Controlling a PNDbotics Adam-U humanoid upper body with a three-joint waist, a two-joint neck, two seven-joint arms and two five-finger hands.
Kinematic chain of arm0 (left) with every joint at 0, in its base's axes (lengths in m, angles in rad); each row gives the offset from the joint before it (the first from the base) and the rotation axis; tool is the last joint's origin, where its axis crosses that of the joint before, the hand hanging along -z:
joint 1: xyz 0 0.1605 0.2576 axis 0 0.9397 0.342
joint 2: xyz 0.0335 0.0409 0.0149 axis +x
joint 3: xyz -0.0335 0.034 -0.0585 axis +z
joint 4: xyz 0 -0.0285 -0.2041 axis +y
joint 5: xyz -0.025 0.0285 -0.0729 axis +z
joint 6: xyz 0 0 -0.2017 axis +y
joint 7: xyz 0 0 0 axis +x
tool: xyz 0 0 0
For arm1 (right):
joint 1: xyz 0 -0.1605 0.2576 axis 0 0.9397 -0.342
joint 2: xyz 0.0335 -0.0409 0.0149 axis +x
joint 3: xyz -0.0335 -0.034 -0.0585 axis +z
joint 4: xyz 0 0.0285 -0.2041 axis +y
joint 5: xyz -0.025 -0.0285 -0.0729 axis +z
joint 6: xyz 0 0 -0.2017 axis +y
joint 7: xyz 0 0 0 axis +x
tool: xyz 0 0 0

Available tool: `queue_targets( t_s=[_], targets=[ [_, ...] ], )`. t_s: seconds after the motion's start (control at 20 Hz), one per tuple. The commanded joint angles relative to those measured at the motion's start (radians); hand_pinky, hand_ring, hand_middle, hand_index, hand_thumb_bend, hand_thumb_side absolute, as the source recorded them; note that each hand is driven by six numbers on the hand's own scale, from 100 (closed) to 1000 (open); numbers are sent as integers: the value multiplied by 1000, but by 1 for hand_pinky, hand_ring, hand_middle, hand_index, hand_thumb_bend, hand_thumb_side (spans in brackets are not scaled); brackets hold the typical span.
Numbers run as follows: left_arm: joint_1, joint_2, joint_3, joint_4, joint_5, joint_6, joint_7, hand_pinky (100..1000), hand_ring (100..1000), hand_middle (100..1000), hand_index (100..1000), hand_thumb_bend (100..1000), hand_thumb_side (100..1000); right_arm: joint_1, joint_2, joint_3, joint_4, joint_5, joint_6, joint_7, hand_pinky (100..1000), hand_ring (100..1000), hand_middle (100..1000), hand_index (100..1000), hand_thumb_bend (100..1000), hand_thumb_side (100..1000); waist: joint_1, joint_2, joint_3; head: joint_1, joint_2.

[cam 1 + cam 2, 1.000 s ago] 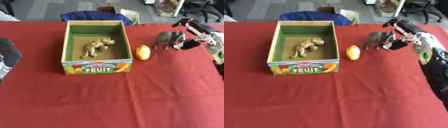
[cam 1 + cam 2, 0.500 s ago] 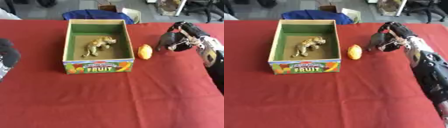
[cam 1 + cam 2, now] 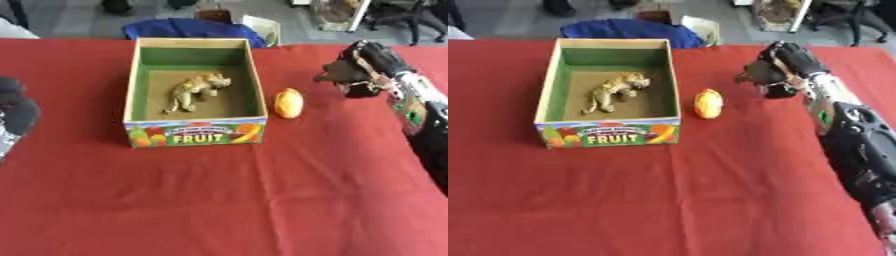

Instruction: Pick up objects on the table and place them in the box.

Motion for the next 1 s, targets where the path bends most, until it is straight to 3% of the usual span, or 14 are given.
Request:
queue_targets(
  t_s=[0.05, 0.3, 0.55, 1.0],
  targets=[
    [-11, 16, 5, -16, -2, 0, 0, 561, 596, 572, 643, 740, 407, -38, -40, 9, -90, -17, -14, -1, 731, 728, 339, 487, 100, 100, -1, -27, -2, -1, -9],
    [-12, 16, 5, -16, -1, 0, -1, 561, 597, 572, 643, 741, 407, -86, -10, 38, -156, -32, -29, 35, 733, 726, 338, 487, 100, 100, -3, -31, 4, -3, -8],
    [-15, 14, 3, -16, 0, 0, -2, 560, 597, 573, 643, 741, 406, -167, 66, 59, -153, -34, -41, 71, 734, 729, 333, 486, 100, 100, -7, -32, 18, -8, -10],
    [-37, 6, -5, -22, 5, -1, -10, 560, 597, 572, 643, 742, 405, -254, 178, 81, -111, -3, -63, 100, 738, 737, 348, 513, 100, 100, -20, -22, 93, -32, -37]
  ],
)
